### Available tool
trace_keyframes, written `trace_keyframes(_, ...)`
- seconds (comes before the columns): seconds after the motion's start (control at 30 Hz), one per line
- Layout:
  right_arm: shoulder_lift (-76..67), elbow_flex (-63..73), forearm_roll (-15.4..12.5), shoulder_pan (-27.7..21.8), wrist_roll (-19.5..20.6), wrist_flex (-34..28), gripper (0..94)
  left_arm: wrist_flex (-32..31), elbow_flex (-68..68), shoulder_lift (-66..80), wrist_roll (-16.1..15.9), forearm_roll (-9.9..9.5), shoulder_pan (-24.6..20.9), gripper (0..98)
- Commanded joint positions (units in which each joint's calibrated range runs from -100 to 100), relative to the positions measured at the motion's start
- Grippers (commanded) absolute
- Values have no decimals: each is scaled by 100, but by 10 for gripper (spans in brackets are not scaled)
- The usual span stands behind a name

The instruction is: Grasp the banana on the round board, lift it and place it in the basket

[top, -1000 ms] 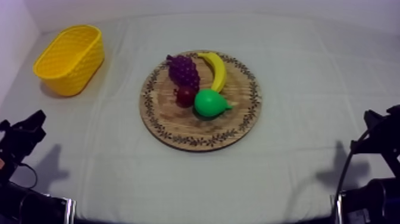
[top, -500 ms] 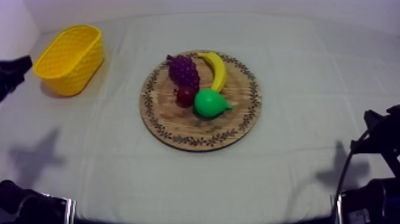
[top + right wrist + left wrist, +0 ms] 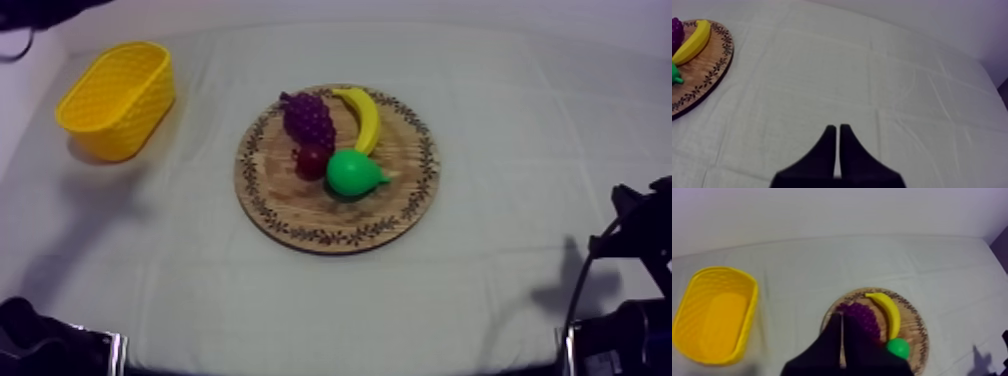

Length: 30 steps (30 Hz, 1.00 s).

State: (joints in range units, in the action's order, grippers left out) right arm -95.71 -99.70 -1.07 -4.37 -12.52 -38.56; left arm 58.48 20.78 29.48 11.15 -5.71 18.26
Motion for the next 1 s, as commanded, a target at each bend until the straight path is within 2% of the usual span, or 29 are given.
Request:
trace_keyframes(0.0, -4, 3, -3, 1, -1, 1, 6, 87, -757, -917, 104, -35, 164, 6)
trace_keyframes(0.17, -4, 3, -3, 1, -1, 1, 6, 290, -1584, -1890, 309, -146, 475, 13)
trace_keyframes(0.43, -4, 3, -3, 1, -1, 1, 6, 747, -2950, -3450, 563, -172, 886, 11)
trace_keyframes(0.8, -4, 3, -3, 1, -1, 1, 6, 1523, -4357, -5249, 992, -229, 1164, 24)
trace_keyframes(0.9, -4, 3, -3, 1, -1, 1, 6, 1609, -4545, -5569, 1086, -213, 1198, 64)
trace_keyframes(0.97, -4, 3, -3, 1, -1, 1, 6, 1652, -4592, -5731, 1137, -178, 1208, 128)
